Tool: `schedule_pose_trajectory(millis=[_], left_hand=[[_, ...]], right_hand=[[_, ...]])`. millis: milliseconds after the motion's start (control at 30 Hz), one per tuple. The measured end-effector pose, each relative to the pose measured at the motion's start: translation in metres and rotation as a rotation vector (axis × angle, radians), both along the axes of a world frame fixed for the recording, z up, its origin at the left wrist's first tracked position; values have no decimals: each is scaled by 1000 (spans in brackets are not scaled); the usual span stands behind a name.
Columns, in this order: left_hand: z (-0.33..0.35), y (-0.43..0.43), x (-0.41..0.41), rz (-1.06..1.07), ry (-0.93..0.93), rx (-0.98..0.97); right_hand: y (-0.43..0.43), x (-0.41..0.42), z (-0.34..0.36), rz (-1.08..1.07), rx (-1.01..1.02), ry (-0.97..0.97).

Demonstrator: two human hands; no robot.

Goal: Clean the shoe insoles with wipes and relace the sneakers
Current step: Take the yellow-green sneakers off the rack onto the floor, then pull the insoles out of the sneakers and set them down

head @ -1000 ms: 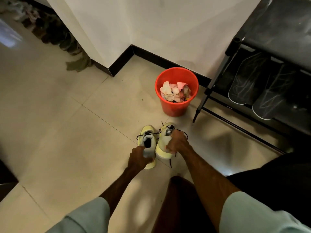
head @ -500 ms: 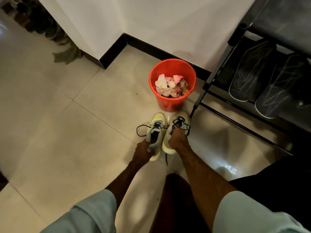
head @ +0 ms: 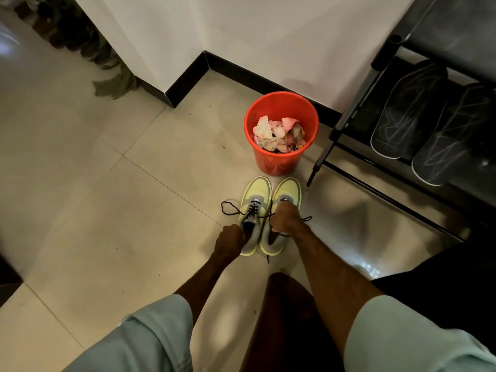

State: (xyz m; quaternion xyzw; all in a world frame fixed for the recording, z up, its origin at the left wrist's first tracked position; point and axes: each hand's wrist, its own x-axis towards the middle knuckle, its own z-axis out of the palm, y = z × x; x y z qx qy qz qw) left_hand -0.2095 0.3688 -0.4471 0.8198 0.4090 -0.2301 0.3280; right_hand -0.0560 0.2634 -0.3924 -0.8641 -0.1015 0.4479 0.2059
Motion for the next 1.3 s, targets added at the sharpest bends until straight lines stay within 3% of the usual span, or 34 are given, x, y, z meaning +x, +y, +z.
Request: schedule_pose_trajectory(millis=[267, 467, 700, 867, 967, 1067, 1300], left_hand=[[17, -12, 18, 24, -121, 10], [65, -29, 59, -70, -465, 25], [144, -54, 130, -118, -790, 48], [183, -83, 175, -90, -814, -120], [195, -100, 200, 42, -661, -390], [208, -115, 220, 171, -523, -616], [208, -132, 255, 255, -454, -592]], right_hand=[[-2, 9, 17, -50, 59, 60], [-14, 38, 58, -106, 161, 36], [-65, 77, 151, -131, 263, -230], [-116, 80, 179, -605, 392, -181], [-135, 81, 180, -989, 444, -3], [-151, 85, 175, -1242, 514, 115], [-169, 103, 166, -1606, 600, 100]])
